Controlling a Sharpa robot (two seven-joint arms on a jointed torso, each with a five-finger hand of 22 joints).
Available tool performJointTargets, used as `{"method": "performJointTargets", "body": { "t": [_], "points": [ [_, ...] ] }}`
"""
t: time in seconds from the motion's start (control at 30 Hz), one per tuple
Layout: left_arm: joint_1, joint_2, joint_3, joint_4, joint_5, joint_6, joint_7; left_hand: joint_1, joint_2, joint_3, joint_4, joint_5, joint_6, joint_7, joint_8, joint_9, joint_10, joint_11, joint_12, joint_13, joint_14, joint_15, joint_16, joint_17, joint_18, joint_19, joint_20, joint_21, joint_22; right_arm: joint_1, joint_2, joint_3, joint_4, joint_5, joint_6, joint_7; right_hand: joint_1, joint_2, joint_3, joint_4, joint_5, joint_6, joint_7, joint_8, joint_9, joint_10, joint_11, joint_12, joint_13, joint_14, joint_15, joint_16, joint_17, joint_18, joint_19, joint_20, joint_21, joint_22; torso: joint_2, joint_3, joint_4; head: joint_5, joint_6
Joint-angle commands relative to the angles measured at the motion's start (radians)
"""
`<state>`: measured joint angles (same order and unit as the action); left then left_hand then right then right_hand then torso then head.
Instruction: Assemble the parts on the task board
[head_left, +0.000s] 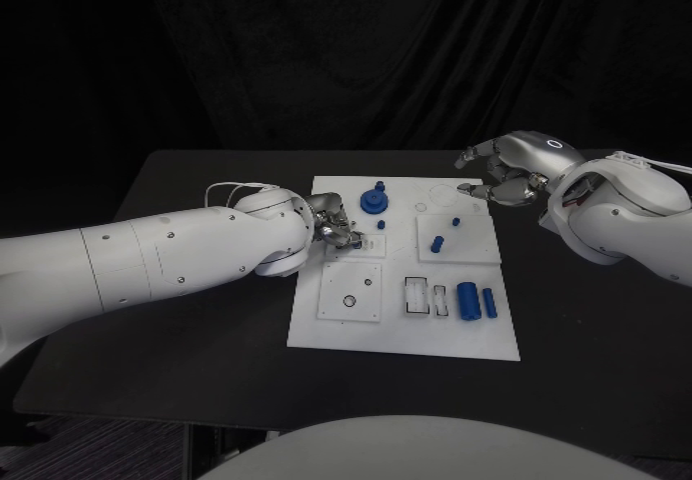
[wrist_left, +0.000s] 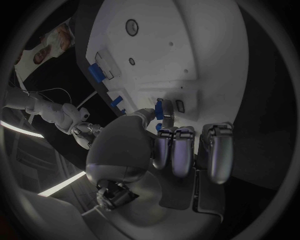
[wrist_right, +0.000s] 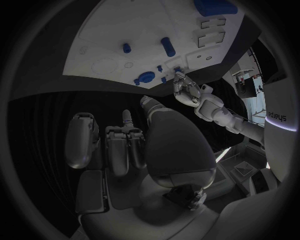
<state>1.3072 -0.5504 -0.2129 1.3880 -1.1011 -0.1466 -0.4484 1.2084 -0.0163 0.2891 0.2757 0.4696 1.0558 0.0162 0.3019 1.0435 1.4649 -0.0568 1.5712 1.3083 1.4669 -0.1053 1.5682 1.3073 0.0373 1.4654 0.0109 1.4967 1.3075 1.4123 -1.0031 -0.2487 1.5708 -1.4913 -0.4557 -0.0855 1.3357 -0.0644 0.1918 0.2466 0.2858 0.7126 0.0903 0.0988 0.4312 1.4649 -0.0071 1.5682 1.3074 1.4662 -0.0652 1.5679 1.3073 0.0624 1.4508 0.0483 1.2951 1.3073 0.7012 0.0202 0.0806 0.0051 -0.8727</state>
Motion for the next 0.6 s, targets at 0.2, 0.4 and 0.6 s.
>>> {"method": "performJointTargets", "body": {
  "t": [0.2,0.4,0.6],
  "points": [
    [-0.004,0.009,0.001,-0.015,0.007,0.003,0.028,0.001,0.007,0.007,-0.003,-0.005,-0.002,-0.001,-0.007,0.001,0.106,0.004,0.000,0.263,0.104,0.007,0.003,0.263,-0.006,0.029,0.002,-0.004,0.157,-0.002,-0.002,0.001,0.001,-0.003,0.006,-0.019,0.010,0.001,0.000,-0.004,-0.001,0.008,-0.002,-0.006,-0.001,0.106,0.008,0.003,0.263,0.105,0.008,0.003,0.263,-0.003,-0.002,0.006,-0.004,0.186,-0.001,0.0001,0.0009,-0.003,0.000],
    [-0.005,0.010,0.001,-0.023,0.007,0.021,0.020,0.002,0.006,0.010,-0.006,-0.007,-0.003,-0.001,-0.009,0.001,0.106,0.004,0.000,0.263,0.104,0.007,0.003,0.263,-0.005,0.028,0.003,-0.005,0.156,-0.003,-0.003,0.001,0.001,-0.003,0.009,-0.020,0.010,0.001,0.000,-0.004,-0.001,0.008,-0.002,-0.006,-0.001,0.106,0.008,0.003,0.263,0.105,0.008,0.003,0.263,-0.003,-0.002,0.006,-0.004,0.186,-0.001,0.0004,-0.0007,-0.001,0.000],
    [-0.007,0.009,0.001,-0.023,0.007,0.032,0.016,-0.001,0.005,0.013,-0.007,-0.013,-0.004,0.000,-0.011,0.002,0.106,0.005,0.000,0.263,0.104,0.008,0.003,0.263,-0.005,0.027,0.004,-0.006,0.155,-0.003,-0.002,0.001,0.001,-0.003,0.011,-0.020,0.010,0.002,0.001,-0.005,-0.001,0.008,-0.002,-0.006,-0.002,0.106,0.008,0.003,0.263,0.105,0.008,0.003,0.263,-0.003,-0.002,0.006,-0.004,0.186,0.000,0.0006,-0.0019,0.001,0.000]
  ]
}}
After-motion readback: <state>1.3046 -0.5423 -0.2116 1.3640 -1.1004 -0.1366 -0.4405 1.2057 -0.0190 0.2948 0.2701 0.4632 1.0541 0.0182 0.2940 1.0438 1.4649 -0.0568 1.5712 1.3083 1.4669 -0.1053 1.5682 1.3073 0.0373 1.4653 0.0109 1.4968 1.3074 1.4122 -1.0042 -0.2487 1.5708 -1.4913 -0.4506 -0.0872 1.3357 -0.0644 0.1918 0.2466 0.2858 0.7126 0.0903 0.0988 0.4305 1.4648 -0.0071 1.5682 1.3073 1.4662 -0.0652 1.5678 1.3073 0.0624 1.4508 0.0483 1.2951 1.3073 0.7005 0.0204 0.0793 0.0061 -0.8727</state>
